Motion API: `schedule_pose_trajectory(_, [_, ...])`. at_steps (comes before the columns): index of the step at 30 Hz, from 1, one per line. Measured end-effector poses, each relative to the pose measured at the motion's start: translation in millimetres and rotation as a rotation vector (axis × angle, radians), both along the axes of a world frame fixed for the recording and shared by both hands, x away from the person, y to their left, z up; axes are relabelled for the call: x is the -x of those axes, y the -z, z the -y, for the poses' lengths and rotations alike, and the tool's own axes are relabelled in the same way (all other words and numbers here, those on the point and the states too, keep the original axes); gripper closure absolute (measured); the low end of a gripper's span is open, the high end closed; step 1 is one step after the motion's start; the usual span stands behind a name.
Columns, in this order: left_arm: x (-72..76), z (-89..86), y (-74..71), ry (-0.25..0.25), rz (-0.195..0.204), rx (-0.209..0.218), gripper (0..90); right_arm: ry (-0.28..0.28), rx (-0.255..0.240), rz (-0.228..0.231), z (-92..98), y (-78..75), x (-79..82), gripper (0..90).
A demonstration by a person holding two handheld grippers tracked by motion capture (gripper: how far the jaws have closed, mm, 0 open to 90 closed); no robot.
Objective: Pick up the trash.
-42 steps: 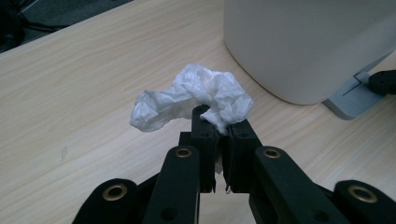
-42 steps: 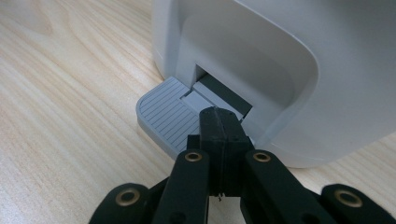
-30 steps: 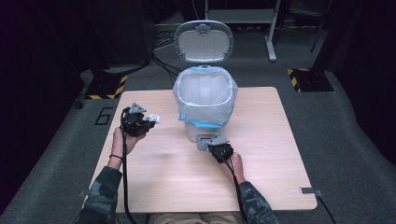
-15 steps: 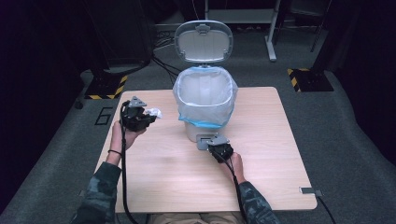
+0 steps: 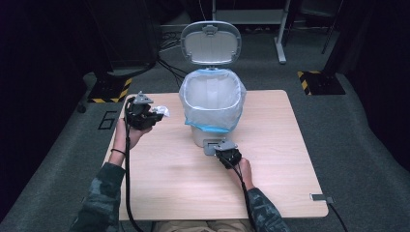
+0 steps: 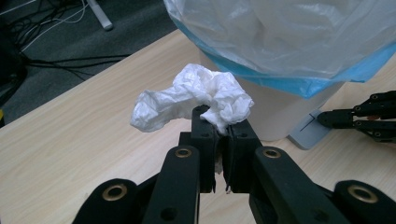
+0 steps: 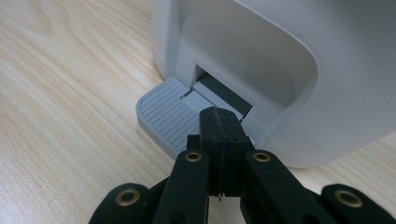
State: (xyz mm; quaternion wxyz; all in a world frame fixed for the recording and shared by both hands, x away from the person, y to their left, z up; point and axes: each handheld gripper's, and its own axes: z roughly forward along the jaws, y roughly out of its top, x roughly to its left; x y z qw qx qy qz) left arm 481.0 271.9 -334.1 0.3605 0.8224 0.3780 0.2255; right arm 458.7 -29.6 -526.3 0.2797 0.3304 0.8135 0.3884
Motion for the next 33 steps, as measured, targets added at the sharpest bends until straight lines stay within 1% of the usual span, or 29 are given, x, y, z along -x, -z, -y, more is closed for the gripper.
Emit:
schedule_pose_trajectory(1, [-0.2, 0.3, -1.4, 0.004, -0.001, -0.002, 83.9, 0.000, 0.000, 0.000, 0.0, 0.0, 0.0, 90.0])
schedule_pose_trajectory(2, [-0.2, 0.9, -3.0, 0.004, 0.002, -0.011, 83.9, 0.000, 0.012, 0.005, 0.7, 0.0, -0.4, 90.0])
schedule_pose_trajectory(3, [-0.8, 1.5, -4.0, 0.010, 0.001, -0.005, 83.9, 0.000, 0.012, 0.005, 0.7, 0.0, -0.4, 90.0])
schedule_pose_trajectory(4, [-1.1, 1.7, -5.9, 0.016, 0.000, -0.013, 84.0, 0.000, 0.011, 0.004, 0.7, 0.0, -0.4, 90.0])
schedule_pose_trajectory(6, [-2.5, 2.7, -8.6, 0.019, 0.004, -0.011, 83.9, 0.000, 0.006, 0.001, 0.4, -0.1, -0.1, 90.0])
schedule_pose_trajectory(7, [-3.3, 3.6, -10.5, 0.019, 0.001, -0.002, 83.9, -0.001, 0.011, 0.004, 0.6, 0.0, -0.3, 90.0])
schedule_pose_trajectory(11, [-5.0, 5.8, -16.4, 0.029, -0.001, -0.010, 83.9, 0.000, 0.011, 0.004, 0.7, -0.1, -0.4, 90.0])
schedule_pose_trajectory(12, [-5.1, 7.3, -17.8, 0.025, 0.005, -0.005, 83.9, 0.000, 0.011, 0.003, 0.8, -0.1, -0.4, 90.0])
schedule_pose_trajectory(13, [-5.3, 7.4, -19.4, 0.032, 0.005, -0.015, 83.9, 0.000, 0.011, 0.003, 0.7, -0.1, -0.3, 90.0])
schedule_pose_trajectory(16, [-5.8, 10.4, -23.4, 0.031, 0.011, -0.009, 83.9, 0.000, 0.010, 0.004, 0.6, -0.1, -0.3, 90.0])
schedule_pose_trajectory(18, [-6.5, 11.7, -26.6, 0.040, 0.017, -0.020, 84.0, 0.000, 0.012, 0.004, 0.6, -0.1, -0.2, 90.0])
schedule_pose_trajectory(19, [-6.9, 12.5, -27.1, 0.039, 0.017, -0.014, 84.0, -0.001, 0.011, 0.005, 0.6, -0.1, -0.2, 90.0])
schedule_pose_trajectory(26, [-9.2, 16.6, -36.1, 0.049, 0.030, -0.020, 84.0, 0.001, 0.004, 0.002, -0.2, 0.0, 0.4, 90.0])
schedule_pose_trajectory(29, [-9.9, 18.2, -40.4, 0.048, 0.036, -0.012, 84.0, 0.001, 0.005, 0.003, -0.3, 0.0, 0.5, 90.0])
schedule_pose_trajectory(31, [-10.4, 19.0, -43.4, 0.055, 0.042, -0.022, 84.0, 0.002, 0.006, 0.004, -0.3, 0.0, 0.6, 90.0])
schedule_pose_trajectory(33, [-10.9, 20.5, -46.0, 0.059, 0.042, -0.020, 84.1, 0.002, 0.006, 0.004, -0.4, 0.0, 0.6, 90.0])
